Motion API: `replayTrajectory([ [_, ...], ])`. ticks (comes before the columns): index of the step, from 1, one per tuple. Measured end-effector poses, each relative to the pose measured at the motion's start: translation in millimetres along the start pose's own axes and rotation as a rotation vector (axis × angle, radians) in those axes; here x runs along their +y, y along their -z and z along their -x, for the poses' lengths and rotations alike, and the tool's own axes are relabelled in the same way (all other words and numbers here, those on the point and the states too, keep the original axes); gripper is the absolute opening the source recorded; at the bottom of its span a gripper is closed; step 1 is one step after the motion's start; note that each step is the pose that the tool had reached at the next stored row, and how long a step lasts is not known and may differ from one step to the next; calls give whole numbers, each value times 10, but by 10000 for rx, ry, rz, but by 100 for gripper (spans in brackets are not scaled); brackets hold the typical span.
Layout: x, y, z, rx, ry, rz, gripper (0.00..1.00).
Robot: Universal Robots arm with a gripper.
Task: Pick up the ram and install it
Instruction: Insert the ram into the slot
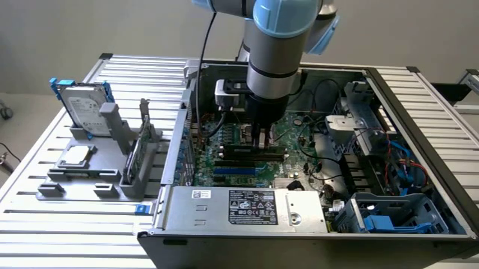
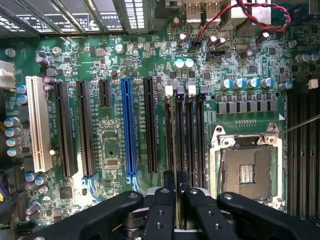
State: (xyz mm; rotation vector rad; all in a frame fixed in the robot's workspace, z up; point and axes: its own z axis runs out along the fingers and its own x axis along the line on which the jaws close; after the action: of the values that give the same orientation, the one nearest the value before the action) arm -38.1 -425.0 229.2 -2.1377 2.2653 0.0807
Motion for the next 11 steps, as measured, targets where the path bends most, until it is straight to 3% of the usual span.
replayTrajectory([
  [11, -1, -34, -2, 1, -1, 0, 14],
])
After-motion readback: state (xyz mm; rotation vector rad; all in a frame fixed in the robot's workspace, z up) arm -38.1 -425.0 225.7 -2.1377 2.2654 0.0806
